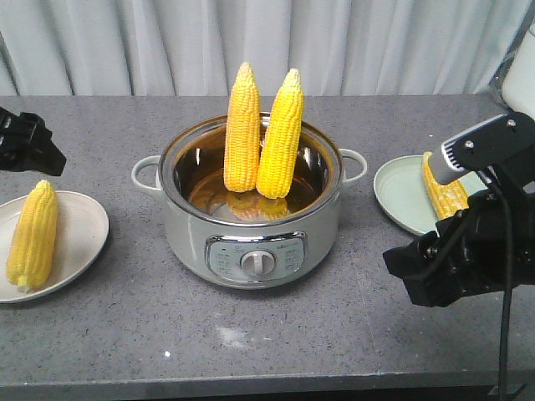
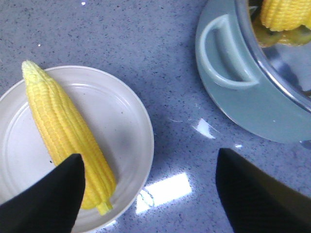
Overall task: Distribute corn equally
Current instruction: 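Withdraw the left gripper up from the cream plate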
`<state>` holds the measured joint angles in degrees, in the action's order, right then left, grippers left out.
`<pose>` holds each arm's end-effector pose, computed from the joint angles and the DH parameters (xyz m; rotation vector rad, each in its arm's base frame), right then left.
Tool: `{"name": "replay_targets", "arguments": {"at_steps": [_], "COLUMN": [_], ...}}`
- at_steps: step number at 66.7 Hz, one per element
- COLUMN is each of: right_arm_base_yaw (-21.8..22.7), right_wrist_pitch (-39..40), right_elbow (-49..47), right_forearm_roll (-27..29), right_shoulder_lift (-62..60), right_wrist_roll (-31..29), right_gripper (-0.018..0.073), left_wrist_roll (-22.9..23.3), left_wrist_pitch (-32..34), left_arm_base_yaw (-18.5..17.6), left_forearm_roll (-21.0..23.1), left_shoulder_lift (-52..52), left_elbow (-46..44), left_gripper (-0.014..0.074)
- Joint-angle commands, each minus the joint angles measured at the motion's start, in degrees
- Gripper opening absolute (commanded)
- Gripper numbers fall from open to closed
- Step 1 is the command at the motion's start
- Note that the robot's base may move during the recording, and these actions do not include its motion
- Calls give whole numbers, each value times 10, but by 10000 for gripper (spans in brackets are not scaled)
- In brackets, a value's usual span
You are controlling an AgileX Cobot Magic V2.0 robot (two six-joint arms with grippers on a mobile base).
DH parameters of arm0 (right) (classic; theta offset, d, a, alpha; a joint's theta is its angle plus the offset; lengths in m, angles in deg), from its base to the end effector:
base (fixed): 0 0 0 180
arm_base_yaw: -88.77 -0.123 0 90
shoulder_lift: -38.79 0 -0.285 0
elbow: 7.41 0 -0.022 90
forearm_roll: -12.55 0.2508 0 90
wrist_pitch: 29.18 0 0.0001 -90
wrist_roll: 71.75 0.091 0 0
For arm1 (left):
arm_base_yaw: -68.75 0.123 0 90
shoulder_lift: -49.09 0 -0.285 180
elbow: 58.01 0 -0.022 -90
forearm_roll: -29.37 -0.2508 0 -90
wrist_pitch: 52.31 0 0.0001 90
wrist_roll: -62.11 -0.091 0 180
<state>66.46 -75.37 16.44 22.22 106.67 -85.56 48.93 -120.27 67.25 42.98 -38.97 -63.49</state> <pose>0.1854 0.0880 0.3348 -0.6662 2.3154 0.2693 0.2800 -0.0272 0.3851 0.2914 2.5810 -0.2467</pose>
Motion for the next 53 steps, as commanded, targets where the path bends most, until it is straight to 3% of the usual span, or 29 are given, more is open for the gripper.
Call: {"name": "replay_targets", "arguments": {"at_steps": [1, 17, 32, 53], "right_arm_base_yaw": [0, 0, 0, 0], "right_wrist_pitch": [28, 28, 28, 28], "right_elbow": [-14, -14, -14, -14], "right_forearm_roll": [3, 3, 3, 3], "right_shoulder_lift": [-9, -9, -9, -9], "right_wrist_roll": [-5, -5, -5, -5], "right_gripper": [507, 507, 507, 507], "left_wrist_roll": [-9, -46, -77, -77], "left_wrist_pitch": [47, 128, 135, 139], "left_arm_base_yaw": [-3, -3, -3, -3], "left_forearm_roll": [20, 49, 85, 84], "left_shoulder_lift": [61, 163, 240, 288], "left_elbow": [28, 143, 223, 257], "left_gripper": [544, 544, 544, 544]}}
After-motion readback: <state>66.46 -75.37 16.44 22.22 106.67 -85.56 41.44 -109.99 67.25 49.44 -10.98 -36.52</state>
